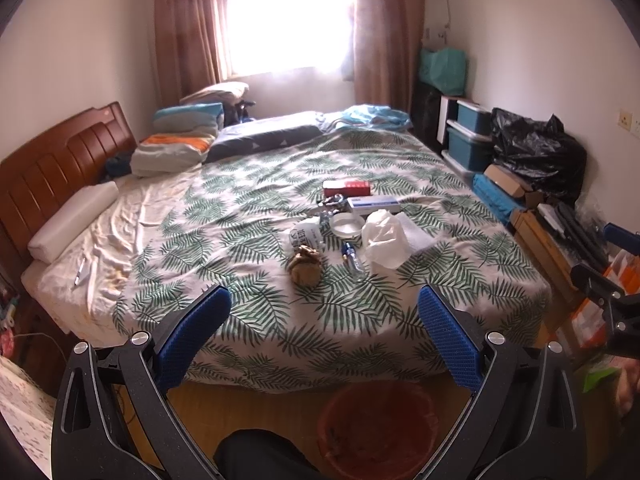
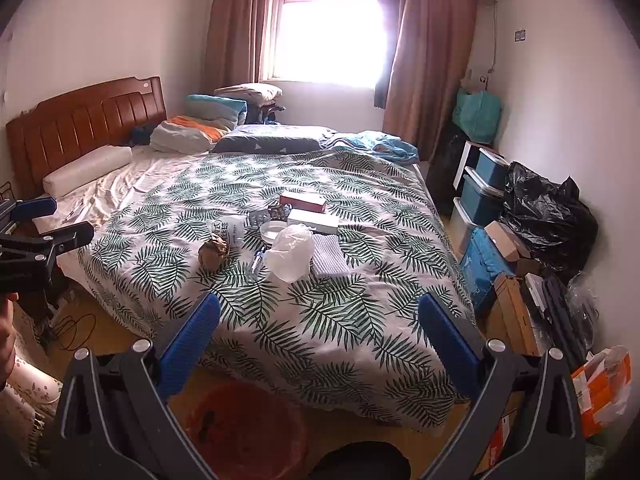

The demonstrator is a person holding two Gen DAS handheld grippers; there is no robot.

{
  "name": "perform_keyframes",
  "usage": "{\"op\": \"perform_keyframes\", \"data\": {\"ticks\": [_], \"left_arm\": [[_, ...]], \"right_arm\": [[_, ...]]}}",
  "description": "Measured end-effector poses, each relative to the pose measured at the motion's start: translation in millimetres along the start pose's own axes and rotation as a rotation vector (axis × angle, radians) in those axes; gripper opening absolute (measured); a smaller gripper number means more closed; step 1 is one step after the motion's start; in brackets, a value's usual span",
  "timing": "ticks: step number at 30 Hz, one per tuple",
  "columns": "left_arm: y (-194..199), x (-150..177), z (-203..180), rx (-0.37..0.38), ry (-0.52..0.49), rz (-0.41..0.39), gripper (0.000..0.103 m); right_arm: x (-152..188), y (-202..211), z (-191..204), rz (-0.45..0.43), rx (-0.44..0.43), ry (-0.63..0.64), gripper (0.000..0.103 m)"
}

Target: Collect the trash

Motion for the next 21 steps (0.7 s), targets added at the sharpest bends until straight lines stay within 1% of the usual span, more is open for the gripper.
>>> {"op": "perform_keyframes", "data": {"ticks": [21], "left_arm": [[1.3, -2.1, 3.0, -0.001, 0.0, 0.001, 0.097]], "right_arm": [[0.0, 3.5, -2.1, -0.006, 0.006, 0.003, 0.098]]}}
Point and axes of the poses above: each gripper's, at about its wrist camera, not at the fingertips, and y roughly against the way its jaws point, z to its left, x to its underside, the point moved 5 cm from there along -y, roughly the way its jaws point, and after that the axes turned 5 degrees about y, right-handed, at the moved point
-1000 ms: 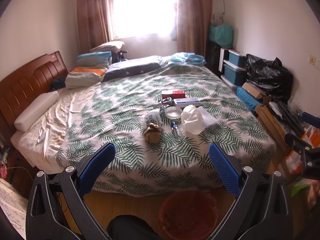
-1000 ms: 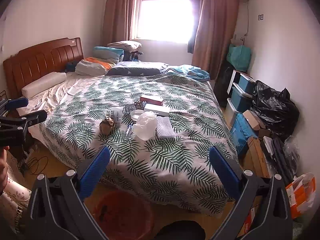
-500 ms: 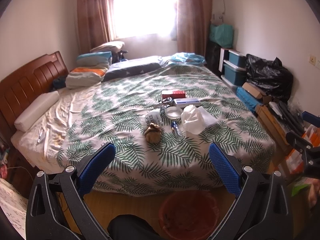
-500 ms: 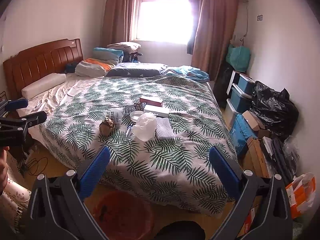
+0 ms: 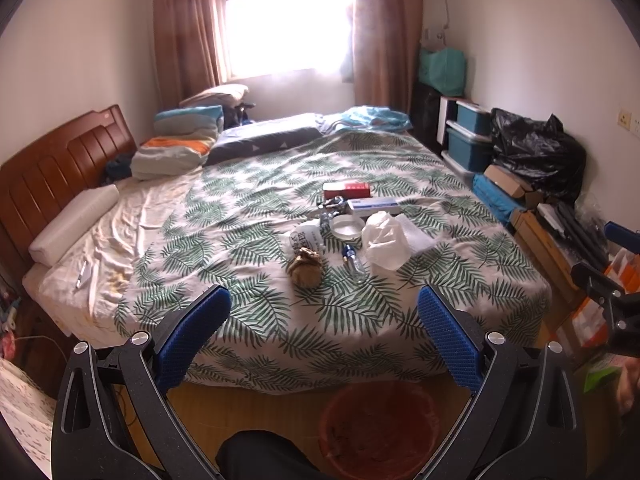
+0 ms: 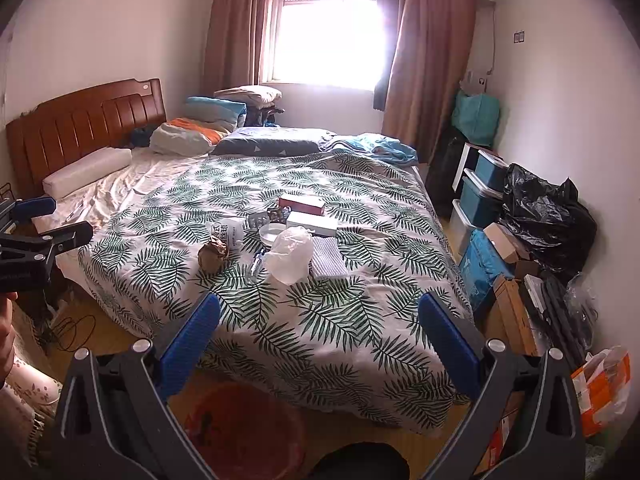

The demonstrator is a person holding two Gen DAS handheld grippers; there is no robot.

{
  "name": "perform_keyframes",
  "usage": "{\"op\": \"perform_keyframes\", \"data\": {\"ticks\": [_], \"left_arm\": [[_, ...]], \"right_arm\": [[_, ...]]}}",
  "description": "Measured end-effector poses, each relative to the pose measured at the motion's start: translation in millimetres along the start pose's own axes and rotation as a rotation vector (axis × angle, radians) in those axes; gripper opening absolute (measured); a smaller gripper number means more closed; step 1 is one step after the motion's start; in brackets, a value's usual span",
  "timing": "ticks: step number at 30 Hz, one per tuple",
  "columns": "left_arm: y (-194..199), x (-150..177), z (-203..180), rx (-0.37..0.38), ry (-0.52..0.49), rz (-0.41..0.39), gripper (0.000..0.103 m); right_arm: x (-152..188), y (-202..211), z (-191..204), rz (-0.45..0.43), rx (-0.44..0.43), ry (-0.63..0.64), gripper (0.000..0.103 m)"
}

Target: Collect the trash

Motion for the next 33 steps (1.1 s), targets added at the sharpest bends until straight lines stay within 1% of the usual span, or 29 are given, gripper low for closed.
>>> {"op": "perform_keyframes", "data": {"ticks": [12, 16, 21, 23, 26, 31, 33], "left_arm": [[1, 0, 0, -0.002, 0.0, -0.002, 0.097], [1, -2, 0, -0.002, 0.001, -0.002, 0.097], [-1, -5, 1, 0.025, 0.021, 0.023, 0.097], [-2, -5, 2, 0.022, 0.018, 0.022, 0.097], [-6, -3, 1, 0.038, 0.017, 0.024, 0.097], [-23, 4, -1, 0.07, 0.005, 0.014, 0.096], [-36, 7, 3, 0.044, 0.037, 0.008, 0.097]], "right_arm": [[-1, 1, 0, -0.002, 0.0, 0.001, 0.098], [-2, 3, -2, -0.015, -0.003, -0.003, 0.098], [-1, 3, 1, -0.029, -0.034, 0.003, 0.098], [0, 5, 3, -0.051, -0.05, 0.02, 0.098], [3, 5, 8, -0.065, -0.049, 0.055, 0.098], [7, -6, 15, -0.101, -0.093, 0.086, 0.098], [9, -16, 18, -0.095, -0.115, 0.087, 0.098]]}}
Point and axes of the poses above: each gripper's, at about its wrist camera, not at the fingertips, and y roughly against the way its jaws point, z to its left, x to its underside, the point moved 5 cm from there along -y, roughly the way its jaws point, and after that the axes turned 5 degrees about y, right-handed, at the moved point
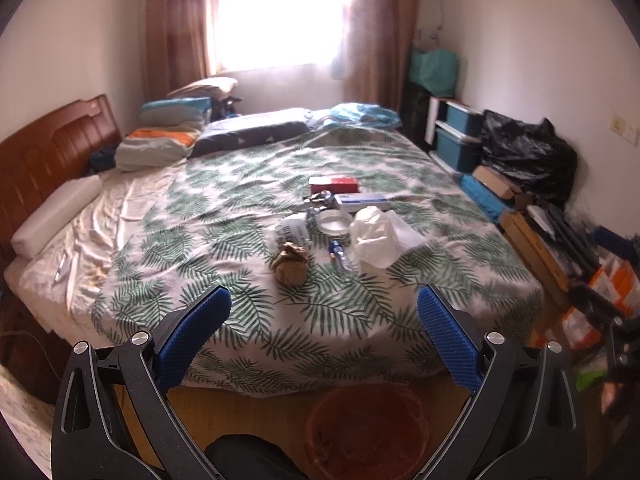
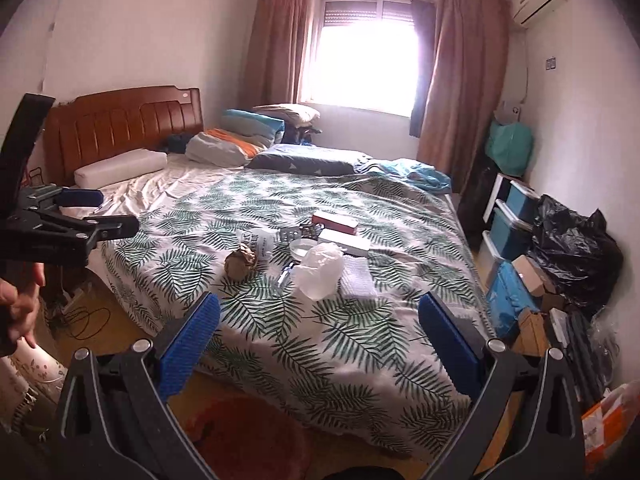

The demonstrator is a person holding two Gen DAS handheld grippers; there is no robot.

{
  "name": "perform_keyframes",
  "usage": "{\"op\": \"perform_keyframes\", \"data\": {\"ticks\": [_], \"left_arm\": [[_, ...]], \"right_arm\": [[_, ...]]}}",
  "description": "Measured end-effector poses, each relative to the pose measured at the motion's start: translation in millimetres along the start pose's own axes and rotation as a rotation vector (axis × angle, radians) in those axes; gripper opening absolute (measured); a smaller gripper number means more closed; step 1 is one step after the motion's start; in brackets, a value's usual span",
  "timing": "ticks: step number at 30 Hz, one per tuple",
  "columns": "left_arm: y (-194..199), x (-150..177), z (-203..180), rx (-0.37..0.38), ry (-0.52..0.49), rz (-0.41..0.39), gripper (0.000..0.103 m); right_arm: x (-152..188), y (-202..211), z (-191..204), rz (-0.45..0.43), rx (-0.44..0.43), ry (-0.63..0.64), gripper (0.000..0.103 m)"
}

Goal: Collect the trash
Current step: 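Grasp the brown paper bag with the left tool while the right tool grasps the clear plastic bag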

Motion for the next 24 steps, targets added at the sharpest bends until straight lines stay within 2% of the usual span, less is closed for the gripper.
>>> {"op": "perform_keyframes", "data": {"ticks": [3, 5, 7, 10, 13, 17, 24], "left_arm": [[-30, 8, 10, -0.043, 0.039, 0.037, 0.097], [-55, 12, 13, -0.07, 0.002, 0.074, 0.097], [-76, 16, 14, -0.098, -0.037, 0.098, 0.097], [-113, 19, 23, -0.067, -0.004, 0.119, 0.097], [-152, 19, 33, -0.051, 0.047, 0.155, 0.097], [-200, 18, 37, -0.06, 0.061, 0.173, 0.097], [-279, 13, 44, -0.077, 0.085, 0.213, 0.097]], "right_arm": [[5, -21, 3, 0.023, -0.001, 0.014, 0.098], [10, -44, 2, 0.079, 0.004, 0.007, 0.098], [12, -68, -4, 0.098, -0.026, -0.039, 0.098], [15, -107, -13, 0.12, -0.057, -0.102, 0.098], [13, -152, -16, 0.145, -0.041, -0.101, 0.098], [10, -209, -13, 0.176, -0.007, -0.071, 0.098], [14, -276, -16, 0.217, 0.006, -0.068, 0.098]]}}
Point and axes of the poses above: each gripper's, at about its wrist camera, not at the fingertips, and y roughly against the way its jaws point, z to its left, x to its underside, the point moved 5 cm from there along -y, roughly the way its jaws point, and after that the axes turned 5 degrees about y, right-handed, at the moved point
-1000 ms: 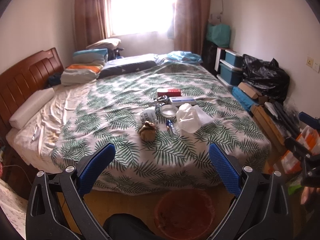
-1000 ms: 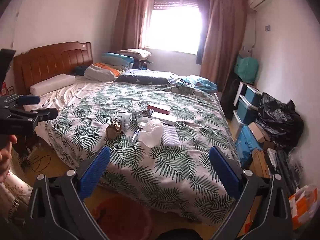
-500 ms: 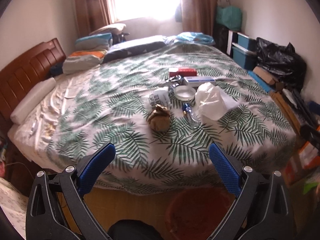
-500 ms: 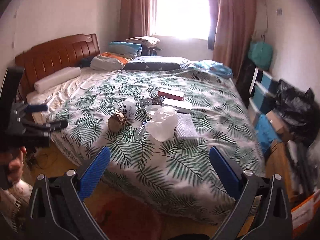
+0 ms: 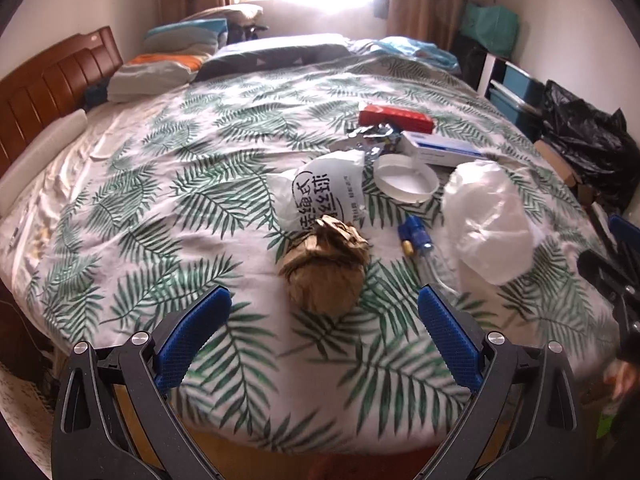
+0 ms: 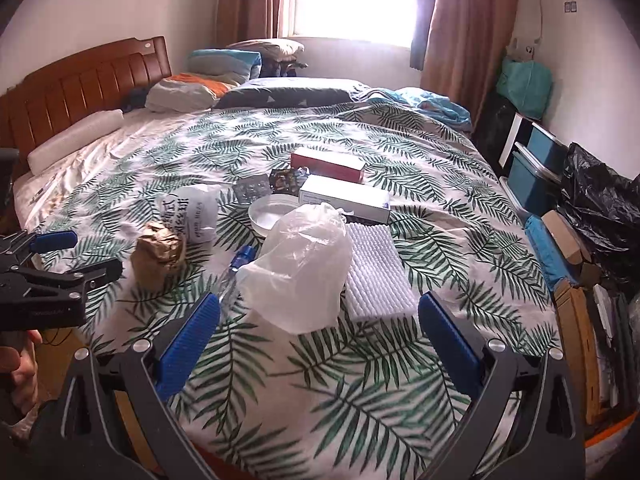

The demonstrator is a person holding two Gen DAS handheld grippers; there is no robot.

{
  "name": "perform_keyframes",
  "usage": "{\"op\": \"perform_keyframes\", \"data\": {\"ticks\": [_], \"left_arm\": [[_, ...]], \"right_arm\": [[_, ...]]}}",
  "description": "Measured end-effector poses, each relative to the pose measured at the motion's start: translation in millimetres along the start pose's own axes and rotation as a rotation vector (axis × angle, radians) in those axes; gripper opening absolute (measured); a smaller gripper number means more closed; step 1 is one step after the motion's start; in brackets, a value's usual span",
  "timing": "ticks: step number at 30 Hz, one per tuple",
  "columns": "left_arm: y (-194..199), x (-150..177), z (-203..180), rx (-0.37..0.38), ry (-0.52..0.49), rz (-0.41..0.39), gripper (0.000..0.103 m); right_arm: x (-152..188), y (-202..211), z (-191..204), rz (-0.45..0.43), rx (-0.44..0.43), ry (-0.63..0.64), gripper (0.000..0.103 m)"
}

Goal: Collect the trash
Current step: 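Grasp the brown paper bag with the left tool while the right tool grasps the clear plastic bag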

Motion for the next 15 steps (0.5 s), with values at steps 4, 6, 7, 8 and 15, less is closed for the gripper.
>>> {"op": "perform_keyframes", "data": {"ticks": [4, 6, 7, 8, 15], "left_arm": [[-34, -6, 0, -0.011, 0.003, 0.028, 0.097], [-47, -7, 0, -0.02, -0.001, 0.038, 0.097], [-54, -7, 0, -0.022, 0.0, 0.046, 0.096], [-59, -7, 0, -0.024, 0.003, 0.051, 0.096], [-77, -4, 2, -0.015, 0.001, 0.076, 0.087]], "right_arm": [[-5, -23, -1, 0.013, 0.001, -0.006, 0.098], [-7, -34, -3, 0.018, 0.004, -0.009, 0.098], [-8, -38, -4, 0.021, 0.002, -0.014, 0.098], [-9, -43, -5, 0.024, 0.0, -0.018, 0.098], [-15, -72, -1, 0.046, -0.015, -0.025, 0.098]]}}
Point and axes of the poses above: each gripper's, at about its wrist camera, not at the fingertips, and y roughly against the way its jaws point, z to its left, x to its underside, the point moved 5 cm from there along -y, roughly the way its jaws point, and after that the axes turned 5 degrees about y, right-handed, at the moved point
